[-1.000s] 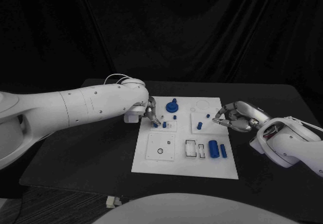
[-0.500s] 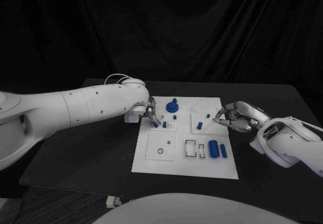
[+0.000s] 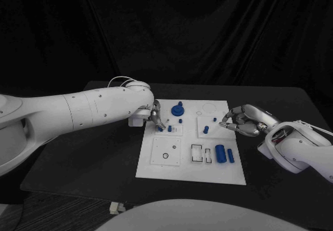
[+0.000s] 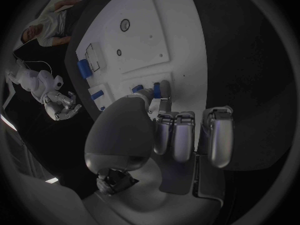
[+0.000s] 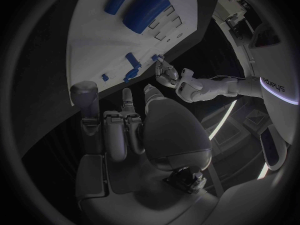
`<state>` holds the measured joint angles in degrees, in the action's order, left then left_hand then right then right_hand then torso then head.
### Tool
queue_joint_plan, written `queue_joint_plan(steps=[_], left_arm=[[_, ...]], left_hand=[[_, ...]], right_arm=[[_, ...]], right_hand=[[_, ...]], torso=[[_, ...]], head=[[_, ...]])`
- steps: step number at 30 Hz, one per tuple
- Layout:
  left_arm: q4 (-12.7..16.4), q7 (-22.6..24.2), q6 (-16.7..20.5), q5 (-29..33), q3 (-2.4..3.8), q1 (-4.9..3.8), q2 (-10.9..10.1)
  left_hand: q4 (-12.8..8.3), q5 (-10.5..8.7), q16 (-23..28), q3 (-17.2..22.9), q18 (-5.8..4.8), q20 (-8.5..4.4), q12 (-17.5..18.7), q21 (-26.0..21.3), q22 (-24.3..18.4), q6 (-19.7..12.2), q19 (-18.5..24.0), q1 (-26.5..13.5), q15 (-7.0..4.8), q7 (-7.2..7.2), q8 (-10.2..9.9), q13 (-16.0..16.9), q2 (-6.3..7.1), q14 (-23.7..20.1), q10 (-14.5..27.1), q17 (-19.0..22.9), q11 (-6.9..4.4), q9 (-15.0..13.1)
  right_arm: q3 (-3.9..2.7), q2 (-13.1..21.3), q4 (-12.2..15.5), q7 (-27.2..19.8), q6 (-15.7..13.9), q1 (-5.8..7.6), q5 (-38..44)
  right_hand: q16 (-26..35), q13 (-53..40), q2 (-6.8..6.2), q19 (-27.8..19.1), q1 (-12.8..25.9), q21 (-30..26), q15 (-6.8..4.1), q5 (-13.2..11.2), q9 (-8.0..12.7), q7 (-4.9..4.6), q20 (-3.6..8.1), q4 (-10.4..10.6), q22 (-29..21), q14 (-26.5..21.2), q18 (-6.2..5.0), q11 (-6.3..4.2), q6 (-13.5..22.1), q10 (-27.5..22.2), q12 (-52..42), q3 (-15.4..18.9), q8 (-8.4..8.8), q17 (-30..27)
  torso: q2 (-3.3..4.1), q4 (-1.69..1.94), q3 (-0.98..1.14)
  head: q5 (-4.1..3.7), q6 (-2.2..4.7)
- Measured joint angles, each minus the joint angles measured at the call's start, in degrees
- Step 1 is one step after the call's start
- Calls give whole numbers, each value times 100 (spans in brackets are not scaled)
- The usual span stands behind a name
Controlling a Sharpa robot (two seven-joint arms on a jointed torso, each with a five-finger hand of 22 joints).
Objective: Assemble the parts on the task board
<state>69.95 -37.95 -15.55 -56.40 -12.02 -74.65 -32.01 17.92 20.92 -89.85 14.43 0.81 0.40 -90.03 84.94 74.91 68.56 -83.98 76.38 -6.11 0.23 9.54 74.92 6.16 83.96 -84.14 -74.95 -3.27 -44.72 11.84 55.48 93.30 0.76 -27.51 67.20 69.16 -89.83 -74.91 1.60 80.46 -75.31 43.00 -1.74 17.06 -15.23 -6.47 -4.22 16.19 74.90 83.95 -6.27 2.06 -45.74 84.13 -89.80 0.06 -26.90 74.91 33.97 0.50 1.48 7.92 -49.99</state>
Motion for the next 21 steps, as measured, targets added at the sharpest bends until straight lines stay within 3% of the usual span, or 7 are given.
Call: queue_joint_plan(steps=[4,9,11,12,16,21], left_arm=[[0,-13,-6,-1,1,0,6],[-14,-28,-17,-6,2,0,18],[-20,-35,-26,-9,-5,5,22],[-21,-38,-32,-10,-13,19,29],[-29,-41,-54,-10,-15,33,47],[-52,-43,-87,-7,-11,33,47]], left_hand=[[0,-29,0,0,0,0,0,0,0,0,0,-23,1,0,0,0,-23,0,0,0,0,-8],[-153,-830,0,133,0,0,0,-29,0,-42,0,-412,1,41,-39,0,-156,1,-1,1,1,-26],[-164,-1224,0,-66,0,0,0,-29,0,-60,0,-720,-2,58,-103,0,-214,-1,-10,1,-10,19],[-153,-1321,0,-151,0,0,0,-47,0,-60,0,-857,-2,58,-110,0,-238,-1,-4,1,-5,41],[-133,-1508,0,-379,0,25,0,-55,0,-79,-1,-1198,32,79,-177,0,-312,5,14,1,10,93],[-117,-1523,0,-566,0,43,0,-74,0,-78,-1,-1446,39,78,-200,0,-385,-2,14,1,10,115]], right_arm=[[0,0,-1,0,1,0,0],[-1,0,-3,0,1,-1,0],[-1,0,-3,0,1,-1,0],[-1,1,-4,0,1,-1,0],[0,2,-4,0,1,-1,0],[0,2,-4,0,2,-2,0]], right_hand=[[0,0,0,0,0,0,0,0,0,0,0,-16,0,0,0,0,0,0,0,-16,0,0],[0,0,0,0,0,0,0,0,0,0,0,-16,5,0,0,0,0,0,0,-16,0,0],[0,0,0,0,0,0,0,0,0,0,0,-16,5,0,0,0,0,0,0,-16,0,0],[0,0,-1,0,-1,0,0,0,0,0,0,-16,4,0,0,0,0,0,0,-16,-2,0],[0,0,-25,0,-25,0,0,0,0,0,0,-16,4,0,0,0,0,0,0,-16,-23,0],[0,-4,-25,0,-25,0,0,0,0,0,0,-16,4,0,0,0,0,0,0,-16,-23,0]], torso=[[1,0,0],[0,2,1],[0,2,1],[0,2,1],[-2,2,1],[-2,1,1]], head=[[3,0],[-4,0],[-5,0],[-5,0],[-8,0],[-10,0]])
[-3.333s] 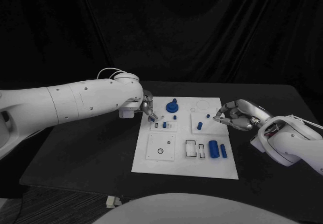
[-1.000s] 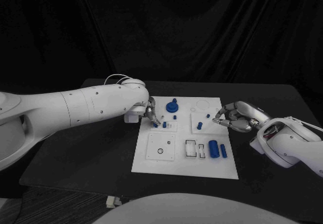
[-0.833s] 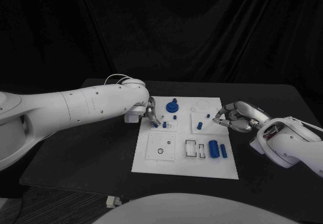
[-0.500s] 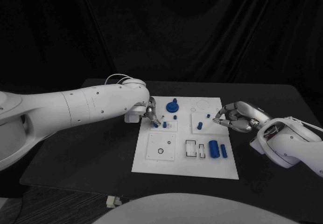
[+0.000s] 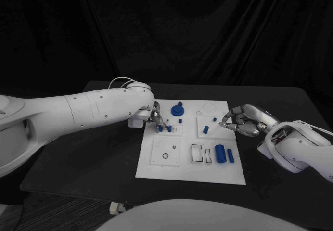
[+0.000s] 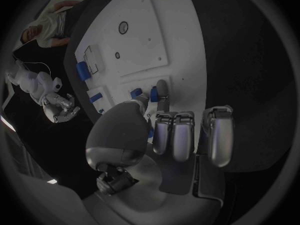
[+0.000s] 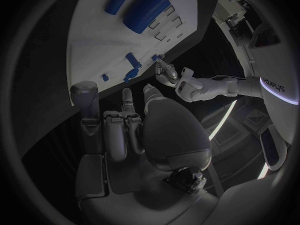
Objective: Assemble the parts on the task board
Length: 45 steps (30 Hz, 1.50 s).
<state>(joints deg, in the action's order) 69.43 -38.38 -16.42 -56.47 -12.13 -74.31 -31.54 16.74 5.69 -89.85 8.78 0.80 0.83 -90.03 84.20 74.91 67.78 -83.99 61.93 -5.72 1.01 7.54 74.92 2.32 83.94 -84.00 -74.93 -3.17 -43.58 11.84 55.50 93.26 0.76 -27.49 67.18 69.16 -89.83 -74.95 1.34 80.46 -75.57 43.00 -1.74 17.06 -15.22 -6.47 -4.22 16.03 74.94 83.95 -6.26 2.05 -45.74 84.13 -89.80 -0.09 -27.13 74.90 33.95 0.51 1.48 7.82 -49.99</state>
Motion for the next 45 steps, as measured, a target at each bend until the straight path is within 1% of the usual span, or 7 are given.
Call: queue_joint_plan(steps=[7,12,15,18,23,37,45], left_arm=[[-27,-11,-40,-2,1,0,-1],[-47,-22,-57,-5,-2,1,5],[-57,-31,-74,-8,-5,6,10],[-60,-35,-88,-8,-5,8,12],[-63,-39,-113,-7,-2,8,13],[-72,-13,-98,-7,-1,8,21],[-67,4,-86,-7,-1,8,20]], left_hand=[[1,1,0,-242,0,0,0,-24,0,43,0,-268,0,1,3,0,-90,0,0,0,0,-42],[-15,45,0,-347,0,0,0,-24,0,63,0,-308,0,-20,147,0,-108,0,0,1,0,-194],[-16,95,0,-427,0,0,0,-24,0,82,0,-307,0,-39,291,0,-109,0,0,1,0,-368],[-12,127,0,-522,0,0,0,-24,0,86,0,-251,0,-44,504,0,-165,0,0,1,0,-639],[-14,195,0,-680,0,-1,0,-45,0,-66,1,-154,-22,-139,965,0,-262,21,5,1,-50,-1284],[-31,329,0,-789,0,-44,0,-44,0,-207,2,-55,-43,-183,1362,0,-360,0,-12,2,-67,-1875],[-31,329,0,-821,1,-44,0,-45,0,-227,2,-2,-42,-203,1488,0,-362,-1,5,2,-90,-2084]], right_arm=[[0,0,-4,0,2,-2,0],[-2,-4,-7,1,7,-3,0],[-2,-5,-11,1,9,-3,0],[-1,-5,-12,1,12,-4,0],[0,-8,-19,1,18,-5,0],[-2,-15,-28,4,38,-6,0],[-1,-17,-30,7,50,-7,0]], right_hand=[[0,1,0,0,0,0,0,0,0,0,0,0,0,0,0,0,0,0,0,0,0,0],[0,1,0,0,0,0,0,0,0,21,0,0,-1,0,0,0,21,0,0,0,0,0],[0,1,0,0,0,0,0,0,0,21,0,0,-1,0,0,0,21,0,0,0,0,0],[0,1,0,0,0,0,0,0,0,21,0,0,-1,0,0,0,21,0,0,0,0,0],[0,2,24,0,-24,0,0,24,0,21,0,0,-1,0,0,0,21,0,0,0,0,0],[0,2,23,0,-23,0,0,23,0,20,0,-15,-2,0,0,0,20,0,0,-15,0,0],[0,3,23,0,-23,0,0,47,0,20,0,-15,-3,0,0,0,20,0,0,-15,0,0]], torso=[[1,-1,0],[0,-2,0],[-1,-2,0],[-1,-2,0],[0,-2,0],[-1,-2,0],[-1,-1,0]], head=[[8,0],[10,0],[10,0],[10,0],[3,0],[1,0],[-1,0]])
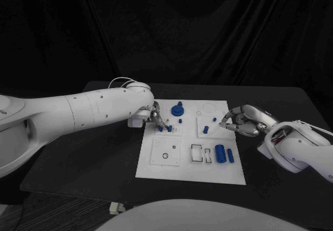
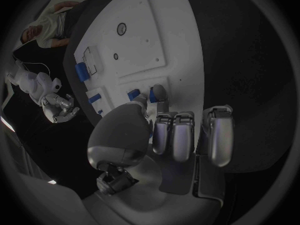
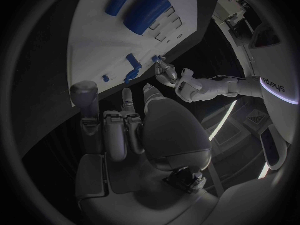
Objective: Assemble the parts on the task board
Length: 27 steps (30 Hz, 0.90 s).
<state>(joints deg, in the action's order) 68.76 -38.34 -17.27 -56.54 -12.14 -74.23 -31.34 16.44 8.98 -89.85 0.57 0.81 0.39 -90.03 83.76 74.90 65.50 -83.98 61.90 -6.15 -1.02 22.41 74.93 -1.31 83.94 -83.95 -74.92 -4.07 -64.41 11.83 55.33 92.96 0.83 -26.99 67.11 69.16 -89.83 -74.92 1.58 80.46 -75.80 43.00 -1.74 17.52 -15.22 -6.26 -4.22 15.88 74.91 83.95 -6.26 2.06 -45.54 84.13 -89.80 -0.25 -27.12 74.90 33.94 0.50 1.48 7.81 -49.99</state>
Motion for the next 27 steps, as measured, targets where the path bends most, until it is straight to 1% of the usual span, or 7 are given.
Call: queue_joint_plan(steps=[2,9,15,19,22,25,27], left_arm=[[1,3,2,0,0,0,-3],[9,32,30,0,-1,0,-9],[10,55,53,0,-2,0,-9],[16,63,62,0,-2,0,-13],[30,64,64,0,-2,2,-24],[80,64,73,1,-4,6,-68],[127,64,88,2,-4,7,-109]], left_hand=[[0,0,0,0,0,0,0,0,0,0,0,0,0,0,0,0,0,0,0,0,0,-12],[-16,139,0,-16,0,0,0,0,0,-55,0,171,-22,-12,168,0,-2,22,0,0,0,-225],[-16,151,0,-16,0,0,0,0,0,-63,0,204,-42,-20,187,0,8,1,0,0,0,-290],[-16,152,0,-16,0,1,0,0,0,-63,0,256,-42,-20,385,0,0,1,-21,0,-20,-404],[-16,151,0,-16,0,-20,0,0,0,-63,-20,256,-42,-20,399,0,0,1,-21,0,-20,-433],[-24,152,0,-55,0,-20,0,-15,0,-63,-21,303,-42,-20,489,0,47,1,-21,0,-20,-484],[-24,208,0,-55,0,-41,0,-22,0,-62,0,352,-42,-20,534,0,64,1,-19,1,-21,-538]], right_arm=[[2,-1,0,1,3,0,0],[1,-7,-1,3,10,-1,0],[0,-14,-2,6,16,-1,0],[0,-14,-3,7,20,-1,0],[0,-14,-3,8,21,-2,0],[0,-12,-3,9,22,-2,0],[2,-9,-3,9,22,-2,0]], right_hand=[[0,0,0,0,0,0,0,0,0,0,0,0,0,0,-1,0,0,0,0,0,0,0],[0,1,0,0,0,-23,0,0,0,0,0,0,0,0,0,0,0,0,0,0,0,0],[0,1,0,0,0,-23,0,0,0,0,0,0,-1,0,-1,0,0,0,0,0,0,0],[0,1,0,0,0,-23,0,0,0,0,0,0,-1,0,-1,0,0,0,0,0,0,0],[0,1,1,0,-1,-23,0,0,0,0,0,0,-1,0,0,0,0,0,0,0,0,0],[0,1,23,0,-23,-23,0,0,0,0,0,0,-1,0,0,0,0,0,0,0,0,0],[0,1,23,0,-23,-23,0,0,0,0,0,0,2,0,0,0,0,0,0,0,0,0]], torso=[[0,0,-1],[1,0,-1],[1,0,0],[1,0,0],[2,1,0],[2,2,0],[3,2,0]], head=[[5,0],[10,0],[6,0],[0,0],[-2,0],[-9,0],[-11,0]])
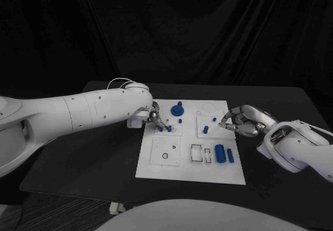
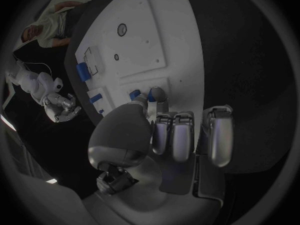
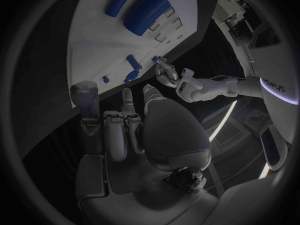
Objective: Assemble the parts on the task board
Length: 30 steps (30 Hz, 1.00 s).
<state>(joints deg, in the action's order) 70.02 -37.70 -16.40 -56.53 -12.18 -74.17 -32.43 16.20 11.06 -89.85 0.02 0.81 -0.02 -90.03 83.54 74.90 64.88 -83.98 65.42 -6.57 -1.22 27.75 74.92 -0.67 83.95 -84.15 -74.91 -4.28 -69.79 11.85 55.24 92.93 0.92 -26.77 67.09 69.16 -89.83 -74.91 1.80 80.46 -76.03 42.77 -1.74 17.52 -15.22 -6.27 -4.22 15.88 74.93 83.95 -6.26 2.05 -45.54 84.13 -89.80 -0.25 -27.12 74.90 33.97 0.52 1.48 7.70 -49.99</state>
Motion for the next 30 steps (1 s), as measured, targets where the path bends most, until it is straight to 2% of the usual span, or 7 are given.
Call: queue_joint_plan(steps=[6,10,13,18,21,28,30], left_arm=[[271,2,113,-8,3,-1,-206],[457,25,223,-82,-2,-30,-365],[584,45,303,-154,-3,-82,-467],[784,113,422,-245,0,-165,-625],[893,181,509,-286,0,-203,-738],[1060,510,915,-342,-1,-273,-913],[1064,623,1049,-350,-1,-284,-929]], left_hand=[[0,291,0,0,0,0,0,0,0,-21,0,230,0,-21,149,0,50,0,16,0,-16,-173],[34,291,0,-34,0,0,0,0,0,-20,0,276,1,-20,334,0,95,0,16,0,-16,-257],[57,291,0,-137,-1,0,0,0,0,33,0,187,1,-11,426,0,142,0,16,0,-16,-332],[47,291,0,-159,0,0,0,0,0,90,0,128,1,-17,619,0,146,0,16,0,-15,-413],[24,415,0,-182,-1,1,0,0,0,147,0,159,-12,-41,719,0,164,13,16,0,-15,-487],[48,457,0,-206,-1,1,0,0,0,146,0,207,-20,-41,685,0,163,22,1,0,-42,-503],[54,433,0,-212,0,1,0,0,0,80,0,207,-40,-42,528,0,163,1,11,0,-52,-470]], right_arm=[[0,5,0,2,0,-1,0],[0,7,-7,4,0,-1,0],[-2,6,-18,5,1,-1,0],[-2,4,-24,8,2,-2,0],[-1,4,-29,10,3,-2,0],[-1,6,-41,16,7,-2,0],[-1,3,-45,18,9,-3,0]], right_hand=[[0,0,0,0,0,0,0,0,0,0,0,0,2,0,0,0,0,0,0,0,0,0],[0,0,0,0,0,0,0,0,0,0,0,0,2,0,0,0,0,0,0,0,0,0],[0,1,0,0,0,0,0,24,0,0,0,0,2,0,0,0,0,0,0,0,0,0],[0,1,0,0,0,0,0,41,0,0,0,0,1,0,0,0,0,0,0,0,0,0],[0,1,0,0,0,0,0,41,0,0,0,0,1,0,0,0,0,0,0,0,0,0],[0,1,0,0,1,0,0,41,0,0,0,-16,0,0,0,0,0,0,0,-16,0,0],[0,1,-2,0,-25,-22,0,41,0,0,0,-24,0,0,0,0,0,0,0,-24,-7,0]], torso=[[-1,-1,1],[-3,-1,0],[-3,-1,0],[-6,-1,0],[-7,-1,0],[-10,-1,0],[-10,-2,0]], head=[[-3,0],[-4,0],[4,0],[-3,0],[-13,0],[-19,0],[-17,0]])
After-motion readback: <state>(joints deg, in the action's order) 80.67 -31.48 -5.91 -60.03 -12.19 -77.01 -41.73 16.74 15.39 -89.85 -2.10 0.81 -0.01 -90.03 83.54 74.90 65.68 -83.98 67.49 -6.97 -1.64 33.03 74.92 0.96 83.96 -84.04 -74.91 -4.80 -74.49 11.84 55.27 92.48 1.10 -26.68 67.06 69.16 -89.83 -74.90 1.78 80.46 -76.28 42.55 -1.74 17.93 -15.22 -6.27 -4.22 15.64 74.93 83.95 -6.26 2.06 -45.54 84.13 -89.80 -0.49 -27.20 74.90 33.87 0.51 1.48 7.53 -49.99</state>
